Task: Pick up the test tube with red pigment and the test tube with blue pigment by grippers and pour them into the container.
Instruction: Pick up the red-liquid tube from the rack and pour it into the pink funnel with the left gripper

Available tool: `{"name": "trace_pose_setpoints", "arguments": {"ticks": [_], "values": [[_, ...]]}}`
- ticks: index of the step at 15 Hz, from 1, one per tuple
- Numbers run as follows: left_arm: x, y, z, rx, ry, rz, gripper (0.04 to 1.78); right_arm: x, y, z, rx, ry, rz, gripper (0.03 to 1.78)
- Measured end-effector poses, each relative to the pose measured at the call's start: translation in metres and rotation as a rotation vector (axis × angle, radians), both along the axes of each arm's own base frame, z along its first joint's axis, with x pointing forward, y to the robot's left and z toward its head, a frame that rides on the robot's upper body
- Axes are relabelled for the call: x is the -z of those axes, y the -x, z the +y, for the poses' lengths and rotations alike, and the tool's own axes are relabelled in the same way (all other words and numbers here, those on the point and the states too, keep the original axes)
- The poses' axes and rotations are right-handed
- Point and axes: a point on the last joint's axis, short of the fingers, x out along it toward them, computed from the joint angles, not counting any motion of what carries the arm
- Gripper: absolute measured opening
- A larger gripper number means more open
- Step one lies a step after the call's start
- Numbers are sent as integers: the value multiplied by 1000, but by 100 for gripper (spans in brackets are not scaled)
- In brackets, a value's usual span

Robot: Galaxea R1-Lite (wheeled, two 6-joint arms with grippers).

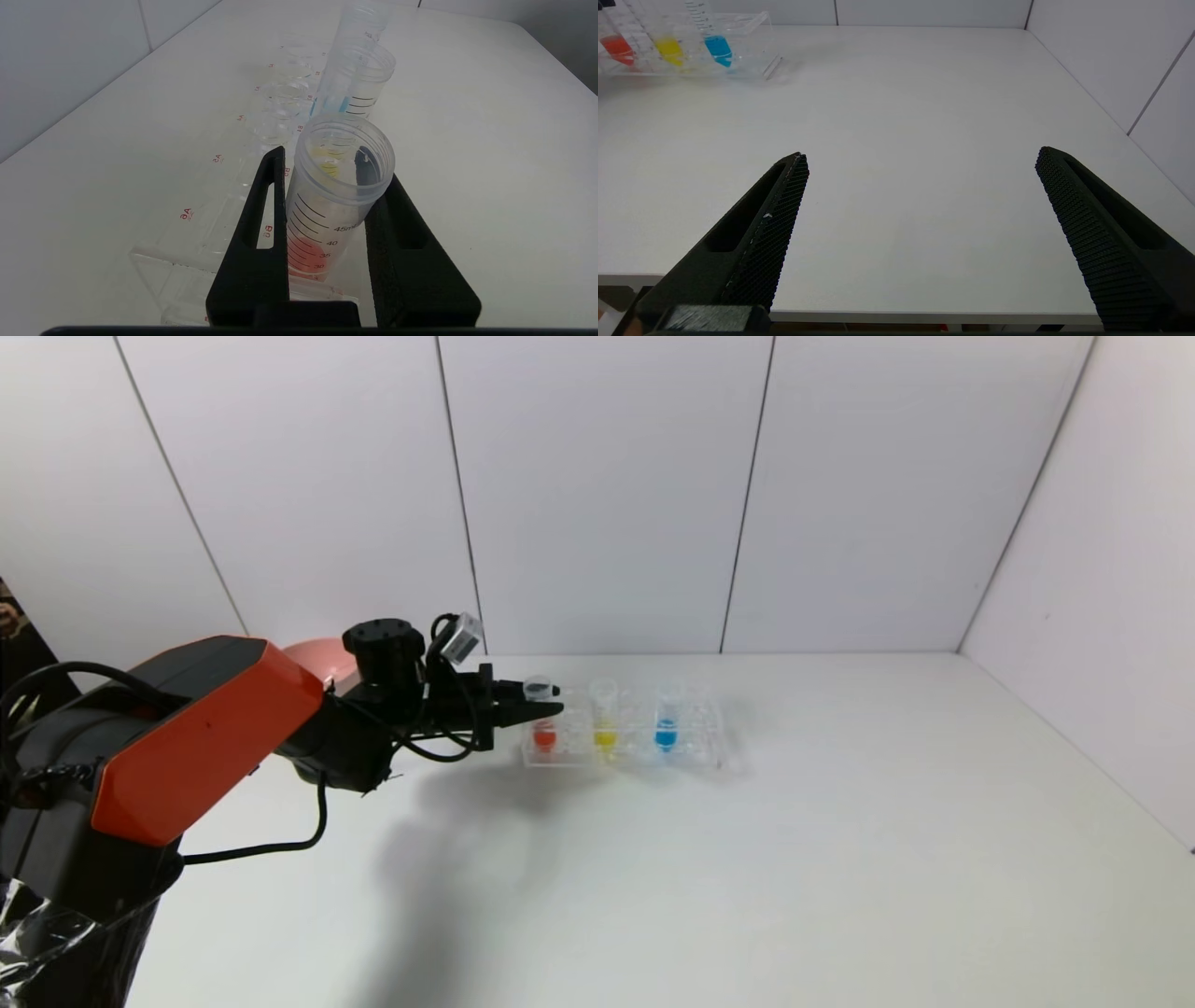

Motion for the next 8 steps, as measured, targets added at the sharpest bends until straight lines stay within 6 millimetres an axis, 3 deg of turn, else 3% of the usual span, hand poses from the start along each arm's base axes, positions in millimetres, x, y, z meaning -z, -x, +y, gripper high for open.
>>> {"name": "trace_pose_setpoints", "arguments": {"ticks": [8], "values": [[-24, 5, 1, 1, 14, -27, 48, 0, 0, 0, 0, 0, 0, 177]]}}
